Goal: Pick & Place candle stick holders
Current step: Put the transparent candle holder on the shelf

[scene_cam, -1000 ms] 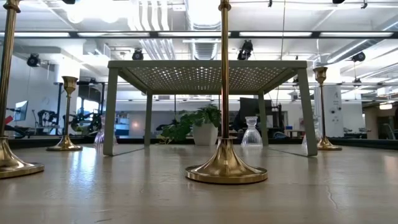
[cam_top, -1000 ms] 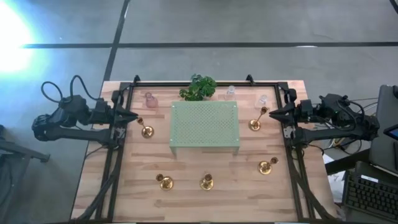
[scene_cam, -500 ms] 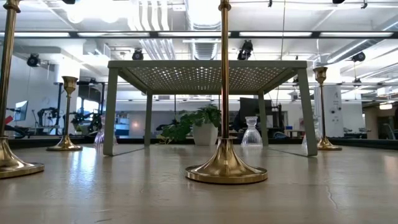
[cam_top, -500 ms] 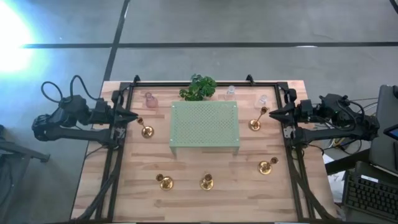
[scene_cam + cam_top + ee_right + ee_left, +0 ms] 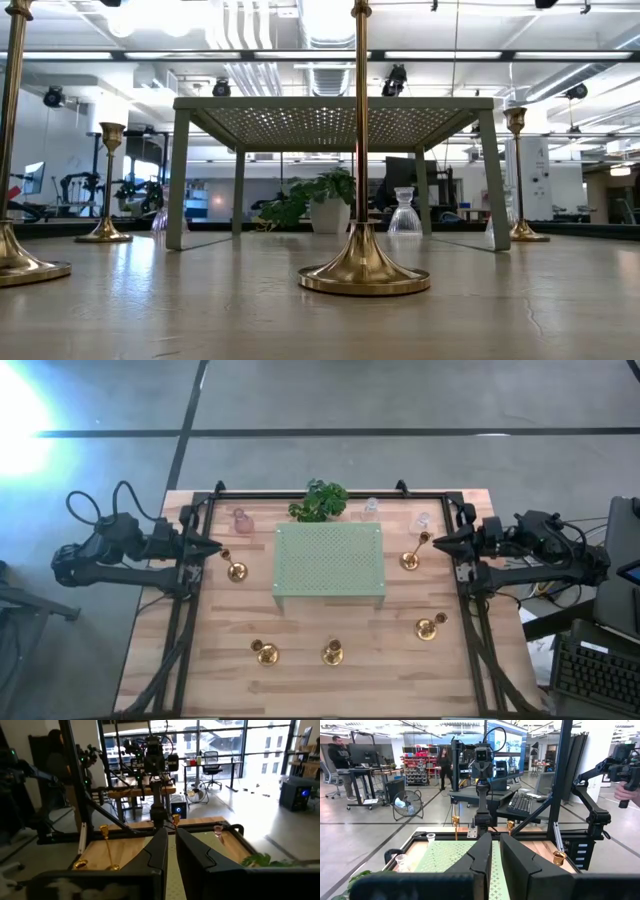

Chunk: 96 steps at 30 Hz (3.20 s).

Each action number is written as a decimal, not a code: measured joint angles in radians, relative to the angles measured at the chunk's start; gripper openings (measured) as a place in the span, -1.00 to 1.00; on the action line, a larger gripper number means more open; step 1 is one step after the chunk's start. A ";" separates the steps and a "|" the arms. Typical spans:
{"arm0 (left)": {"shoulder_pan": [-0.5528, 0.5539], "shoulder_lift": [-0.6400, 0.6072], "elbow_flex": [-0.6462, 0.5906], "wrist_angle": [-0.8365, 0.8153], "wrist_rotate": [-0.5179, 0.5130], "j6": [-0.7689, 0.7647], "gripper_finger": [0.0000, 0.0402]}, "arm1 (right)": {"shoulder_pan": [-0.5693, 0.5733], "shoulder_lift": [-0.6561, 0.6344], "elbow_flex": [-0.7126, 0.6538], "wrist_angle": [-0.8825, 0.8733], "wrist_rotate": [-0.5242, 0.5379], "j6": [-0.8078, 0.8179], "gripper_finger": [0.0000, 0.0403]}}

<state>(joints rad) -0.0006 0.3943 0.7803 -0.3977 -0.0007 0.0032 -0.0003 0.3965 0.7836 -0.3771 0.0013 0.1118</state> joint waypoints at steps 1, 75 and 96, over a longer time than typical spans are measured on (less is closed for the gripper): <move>0.000 0.000 0.000 0.000 0.000 0.000 -0.77 | 0.000 0.000 0.000 0.000 0.000 0.021 -0.83; 0.000 0.000 0.000 0.000 0.000 0.000 -0.77 | 0.000 0.236 0.137 -0.457 0.676 0.291 -0.83; 0.000 0.000 0.000 0.000 0.000 0.000 -0.77 | 0.000 0.374 0.270 -0.401 0.737 0.036 -0.83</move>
<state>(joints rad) -0.0003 0.3944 0.7803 -0.3977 -0.0008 0.0032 -0.0002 0.7707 1.0536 -0.7781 0.7387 0.1478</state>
